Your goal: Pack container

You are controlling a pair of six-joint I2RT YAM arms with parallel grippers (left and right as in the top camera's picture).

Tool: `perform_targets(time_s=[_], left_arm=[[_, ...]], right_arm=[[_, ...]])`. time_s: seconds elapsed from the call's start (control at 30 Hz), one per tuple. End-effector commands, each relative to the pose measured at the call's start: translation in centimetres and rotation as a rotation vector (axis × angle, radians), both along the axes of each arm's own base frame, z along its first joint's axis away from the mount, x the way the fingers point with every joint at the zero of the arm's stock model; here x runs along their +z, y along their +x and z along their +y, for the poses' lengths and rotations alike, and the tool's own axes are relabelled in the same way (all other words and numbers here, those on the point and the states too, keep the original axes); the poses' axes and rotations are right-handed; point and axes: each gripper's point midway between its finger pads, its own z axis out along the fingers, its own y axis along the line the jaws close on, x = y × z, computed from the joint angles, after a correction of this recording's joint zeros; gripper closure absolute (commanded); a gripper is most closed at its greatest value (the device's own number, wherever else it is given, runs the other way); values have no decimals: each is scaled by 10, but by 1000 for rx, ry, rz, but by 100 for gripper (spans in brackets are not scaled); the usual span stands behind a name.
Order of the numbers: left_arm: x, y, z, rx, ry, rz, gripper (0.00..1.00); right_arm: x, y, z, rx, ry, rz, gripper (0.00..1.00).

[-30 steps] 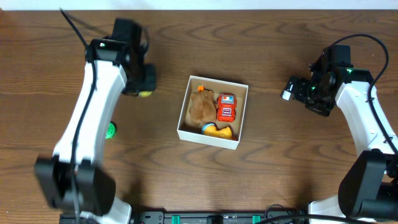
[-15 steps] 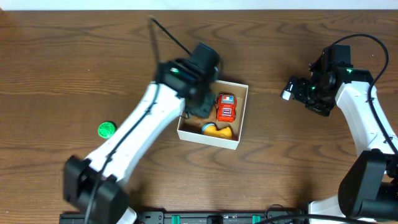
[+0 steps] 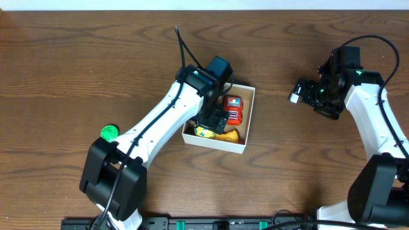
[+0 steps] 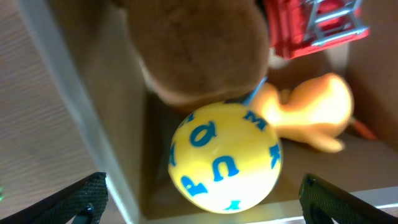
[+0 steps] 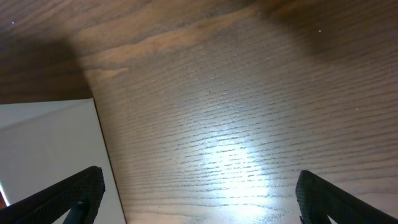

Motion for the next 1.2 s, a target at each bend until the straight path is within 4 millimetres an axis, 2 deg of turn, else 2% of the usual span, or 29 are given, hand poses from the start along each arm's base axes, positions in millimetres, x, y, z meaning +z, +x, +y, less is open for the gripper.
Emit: perform_targets(time_s=[0.0, 0.13, 0.17, 0.23, 0.3, 0.33, 0.37, 0.4, 0.53, 0.57, 0.7, 0.9, 1.03, 1.17], left_arm=[[30, 19, 16, 38, 19, -108, 2], [74, 37, 42, 116, -13, -243, 2], [82, 39, 49, 138, -24, -266, 2], [100, 46, 72, 208, -46, -317, 2], [111, 52, 95, 283, -56, -351, 2], [115, 55, 107, 325, -57, -362, 2], [117, 57, 119, 369, -59, -365, 1], [116, 57, 126, 395, -71, -355, 5], [103, 58, 129, 442, -171, -274, 59], [97, 58, 128, 446, -182, -253, 66], [67, 53, 122, 457, -170, -163, 73], [23, 40, 105, 428, -135, -14, 74], [10, 32, 81, 398, -196, 73, 74], [7, 22, 63, 362, -227, 125, 74]], right_arm=[[3, -1, -1, 26, 1, -14, 1], [2, -3, -4, 87, -33, -19, 2], [1, -4, -4, 96, -38, -16, 9], [0, -8, -3, 107, -38, -2, 38], [-1, -12, 0, 116, -35, 16, 78], [-1, -14, 3, 125, -34, 23, 92], [-1, -15, 7, 137, -34, 28, 99], [-2, -16, 12, 151, -35, 29, 99], [-8, -19, 33, 229, -85, 30, 99], [-9, -19, 40, 251, -95, 27, 99], [-14, -20, 69, 320, -103, 0, 99], [-17, -16, 106, 392, -94, -59, 98], [-12, 1, 125, 426, -85, -152, 94], [-4, 16, 136, 436, -76, -235, 89]])
